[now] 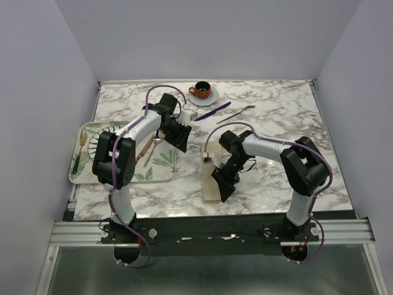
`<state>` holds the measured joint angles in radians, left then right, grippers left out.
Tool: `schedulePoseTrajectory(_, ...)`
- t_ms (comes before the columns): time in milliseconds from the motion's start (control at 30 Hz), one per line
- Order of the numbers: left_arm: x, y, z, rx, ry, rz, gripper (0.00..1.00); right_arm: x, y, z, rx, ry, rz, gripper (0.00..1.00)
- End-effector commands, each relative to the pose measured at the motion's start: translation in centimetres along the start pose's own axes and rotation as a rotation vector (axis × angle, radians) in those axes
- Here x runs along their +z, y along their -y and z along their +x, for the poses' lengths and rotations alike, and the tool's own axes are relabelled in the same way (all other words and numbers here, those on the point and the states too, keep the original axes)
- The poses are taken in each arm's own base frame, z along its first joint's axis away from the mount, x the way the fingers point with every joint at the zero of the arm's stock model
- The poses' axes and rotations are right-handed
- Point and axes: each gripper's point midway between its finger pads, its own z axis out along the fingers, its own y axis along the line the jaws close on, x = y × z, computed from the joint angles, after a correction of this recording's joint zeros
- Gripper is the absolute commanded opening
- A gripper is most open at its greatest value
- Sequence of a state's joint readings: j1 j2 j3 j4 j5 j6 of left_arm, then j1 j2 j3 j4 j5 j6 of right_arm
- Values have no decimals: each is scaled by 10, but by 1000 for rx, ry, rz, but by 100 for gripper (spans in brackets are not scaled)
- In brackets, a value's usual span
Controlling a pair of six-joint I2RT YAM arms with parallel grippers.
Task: Fold the napkin into a case and place the utensils inside
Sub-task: Rotate the smaller rectangle-folded napkin at the center of the board, then move the knife to the center of the board.
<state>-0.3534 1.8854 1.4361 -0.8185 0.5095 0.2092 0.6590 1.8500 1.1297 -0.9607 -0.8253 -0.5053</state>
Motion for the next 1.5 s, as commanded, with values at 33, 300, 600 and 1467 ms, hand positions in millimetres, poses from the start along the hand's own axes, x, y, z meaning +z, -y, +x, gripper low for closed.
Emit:
schedulePoseTrajectory(33,6,12,-3,52,-1,57,45,-47,-14,-29,-28,165,69,77)
schedulePoseTrajectory(300,-63,37,-79,291,373,-17,48,-235,80,-89,-3,462,618,78)
schedulePoseTrajectory(600,-79,35,-87,276,375,-44,48,-347,212,-160,-10,455,1061,89)
schedulePoseTrajectory(1467,-41,-15,-148,8,389,-110,54,-309,234,-185,296,717,961,86)
